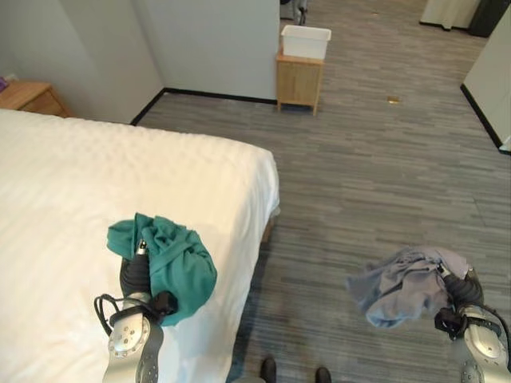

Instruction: Pick up bed clothes into laundry basket.

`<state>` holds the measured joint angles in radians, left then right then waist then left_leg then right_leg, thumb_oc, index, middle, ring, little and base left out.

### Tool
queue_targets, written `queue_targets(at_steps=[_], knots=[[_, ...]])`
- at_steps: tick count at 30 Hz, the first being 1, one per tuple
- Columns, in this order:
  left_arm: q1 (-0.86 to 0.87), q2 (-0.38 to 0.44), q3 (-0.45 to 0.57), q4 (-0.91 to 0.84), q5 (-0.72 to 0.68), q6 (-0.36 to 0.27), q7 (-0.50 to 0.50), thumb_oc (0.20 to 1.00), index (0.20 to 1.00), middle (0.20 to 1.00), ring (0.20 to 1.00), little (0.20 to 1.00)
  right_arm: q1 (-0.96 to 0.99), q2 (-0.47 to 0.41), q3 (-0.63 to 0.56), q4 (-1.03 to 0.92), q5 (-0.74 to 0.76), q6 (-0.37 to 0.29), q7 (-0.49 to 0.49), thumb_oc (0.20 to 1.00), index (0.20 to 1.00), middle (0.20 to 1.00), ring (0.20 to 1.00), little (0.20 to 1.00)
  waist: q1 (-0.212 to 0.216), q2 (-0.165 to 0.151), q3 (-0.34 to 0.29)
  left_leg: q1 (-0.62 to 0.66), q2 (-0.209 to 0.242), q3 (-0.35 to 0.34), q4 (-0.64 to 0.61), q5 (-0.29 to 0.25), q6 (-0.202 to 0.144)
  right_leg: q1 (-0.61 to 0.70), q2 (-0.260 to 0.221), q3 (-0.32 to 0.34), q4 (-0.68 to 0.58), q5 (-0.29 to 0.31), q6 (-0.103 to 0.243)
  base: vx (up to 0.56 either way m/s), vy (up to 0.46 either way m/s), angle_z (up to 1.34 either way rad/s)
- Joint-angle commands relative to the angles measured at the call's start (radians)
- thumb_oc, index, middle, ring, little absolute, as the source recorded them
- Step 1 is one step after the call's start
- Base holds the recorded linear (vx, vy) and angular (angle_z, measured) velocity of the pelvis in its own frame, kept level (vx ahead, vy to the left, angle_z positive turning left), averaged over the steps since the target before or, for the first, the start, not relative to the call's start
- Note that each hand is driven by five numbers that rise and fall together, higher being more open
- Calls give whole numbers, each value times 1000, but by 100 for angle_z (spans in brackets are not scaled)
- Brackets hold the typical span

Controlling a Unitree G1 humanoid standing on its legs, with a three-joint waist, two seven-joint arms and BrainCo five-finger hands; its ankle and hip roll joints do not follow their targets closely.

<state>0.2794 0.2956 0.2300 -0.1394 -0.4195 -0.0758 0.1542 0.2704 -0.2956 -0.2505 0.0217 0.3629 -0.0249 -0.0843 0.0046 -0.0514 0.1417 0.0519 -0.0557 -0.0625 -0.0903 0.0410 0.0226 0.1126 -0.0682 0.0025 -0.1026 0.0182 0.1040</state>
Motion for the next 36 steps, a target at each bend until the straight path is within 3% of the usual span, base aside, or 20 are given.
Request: queue_targets(at_steps=[1, 8, 12, 13, 14, 15, 19, 20, 22, 24, 26, 27, 28, 30, 31, 32, 33, 34, 35, 36], knots=[[-79, 21, 47, -4, 0, -52, 23, 200, 200, 200, 200, 200, -40, -46, -60, -50, 28, -57, -26, 200, 200, 200, 200, 200, -4, 37, -14, 48, 59, 22, 16, -71, -40, -114, 57, -59, 97, -5, -21, 50, -26, -4], [-132, 52, 59, 25, 34, -65, 44, 200, 200, 200, 200, 200, -17, -45, -103, -61, 27, -64, -30, 200, 200, 200, 200, 200, -53, 47, 6, 30, 95, 51, 64, -93, -65, -143, 75, -29, 138, -37, -41, 10, -54, -5], [-175, 57, 78, 38, 27, -78, 62, 200, 200, 200, 200, 200, -15, -55, -147, -49, 39, -93, -48, 200, 200, 200, 200, 200, -67, 5, 53, -86, 116, 89, 415, -51, -87, -115, 71, 5, 147, -42, -67, 33, -160, -26], [-177, 59, 78, 39, 28, -79, 62, 200, 200, 200, 200, 200, -17, -54, -148, -48, 39, -94, -48, 200, 200, 200, 200, 200, -66, 5, 57, -99, 119, 87, 440, -58, -88, -116, 73, 5, 148, -42, -68, 70, -130, -25], [-177, 59, 86, 32, 23, -94, 75, 200, 200, 200, 200, 200, -24, -60, -146, -44, 36, -99, -57, 200, 200, 200, 200, 200, -49, -2, 81, -161, 89, 60, 564, -64, -73, -93, 79, 27, 153, -54, -76, 63, -53, -9], [-177, 54, 98, 28, 20, -97, 84, 200, 200, 200, 200, 200, -33, -65, -143, -37, 31, -99, -64, 200, 200, 200, 200, 200, -32, -2, 89, -204, 58, 51, 565, -83, -61, -82, 80, 43, 150, -58, -75, 144, -79, -54], [-162, 36, 123, 15, -2, -107, 94, 200, 200, 200, 200, 200, -40, -57, -138, -34, 32, -99, -68, 200, 200, 200, 200, 200, 5, -10, 86, -307, 42, 96, 446, -77, -43, -23, 70, 81, 114, -64, -63, 261, -22, -94], [-147, 27, 127, 12, -8, -109, 94, 200, 200, 200, 200, 200, -51, -56, -120, -31, 27, -101, -70, 200, 200, 200, 200, 200, 30, 21, 80, -328, 29, 87, 311, 9, -48, 6, 95, 100, 105, -83, -68, 380, 49, -19], [-136, 18, 125, 12, -4, -110, 96, 200, 200, 200, 200, 200, -57, -68, -99, -20, 19, -103, -69, 200, 200, 200, 200, 200, 58, 41, 81, -368, 8, 106, 138, 95, -61, 48, 106, 117, 96, -114, -76, 467, 20, -49], [-134, 19, 124, 11, 2, -114, 99, 200, 200, 200, 200, 200, -80, -78, -73, -24, 10, -102, -63, 200, 200, 200, 200, 200, 74, 56, 71, -404, -3, 187, 40, 131, -69, 107, 122, 135, 84, -145, -77, 474, 4, -45], [-128, 22, 127, 13, 6, -114, 97, 200, 200, 200, 200, 200, -96, -78, -61, -24, 3, -94, -57, 200, 200, 200, 200, 200, 90, 65, 47, -390, 4, 239, 62, 159, -61, 154, 130, 152, 88, -170, -78, 620, 80, -42], [-117, 23, 137, 5, 12, -115, 85, 200, 200, 200, 200, 200, -103, -61, -39, -50, 4, -90, -31, 200, 200, 200, 200, 200, 106, 64, 6, -352, 6, 243, 86, 158, -17, 185, 124, 162, 120, -206, -74, 575, 108, -62], [-114, 24, 138, 4, 13, -114, 85, 200, 200, 200, 200, 200, -100, -59, -39, -53, 3, -89, -31, 200, 200, 200, 200, 200, 106, 60, 6, -351, 4, 245, 88, 156, -16, 184, 121, 162, 126, -212, -73, 578, 99, -69], [-115, 36, 131, 3, 34, -110, 76, 200, 200, 200, 200, 200, -97, -51, -31, -55, -13, -87, -18, 200, 200, 200, 200, 200, 115, 18, -16, -326, -12, 256, 127, 120, 7, 169, 88, 147, 264, -149, -19, 434, 30, -40], [-117, 43, 132, -3, 44, -111, 80, 200, 200, 200, 200, 200, -103, -50, -32, -58, -17, -93, -16, 200, 200, 200, 200, 200, 115, -9, -19, -309, -32, 267, 147, 83, 25, 156, 69, 136, 427, 0, 56, 408, 42, 1], [-125, 55, 132, 3, 44, -109, 83, 200, 200, 200, 200, 200, -107, -43, -27, -69, -22, -87, -11, 200, 200, 200, 200, 200, 113, -1, -7, -274, -15, 267, 151, 62, 35, 82, 74, 109, 584, 91, 97, 521, 245, 11], [-147, 67, 124, 22, 30, -114, 104, 200, 200, 200, 200, 200, -129, -49, -17, -87, -41, -93, -7, 200, 200, 200, 200, 200, 75, 48, 37, -157, 17, 269, 134, 17, 51, -103, 37, -14, 859, 182, 142, 328, 227, 4], [-150, 67, 125, 23, 30, -115, 104, 200, 200, 200, 200, 200, -132, -50, -17, -87, -42, -93, -8, 200, 200, 200, 200, 200, 73, 51, 40, -160, 20, 268, 134, 22, 50, -109, 40, -16, 864, 185, 140, 533, 342, 24], [-163, 87, 118, 20, 43, -114, 113, 200, 200, 200, 200, 200, -137, -56, -21, -82, -66, -83, -22, 200, 200, 200, 200, 200, 33, 88, 70, -69, 35, 231, 109, -9, 53, -266, 29, -73, 958, 84, 99, 238, 125, 35], [-165, 86, 118, 21, 43, -114, 113, 200, 200, 200, 200, 200, -139, -56, -22, -82, -67, -83, -23, 200, 200, 200, 200, 200, 31, 88, 70, -72, 36, 229, 107, -4, 52, -271, 28, -77, 962, 85, 95, 468, 172, 24]])
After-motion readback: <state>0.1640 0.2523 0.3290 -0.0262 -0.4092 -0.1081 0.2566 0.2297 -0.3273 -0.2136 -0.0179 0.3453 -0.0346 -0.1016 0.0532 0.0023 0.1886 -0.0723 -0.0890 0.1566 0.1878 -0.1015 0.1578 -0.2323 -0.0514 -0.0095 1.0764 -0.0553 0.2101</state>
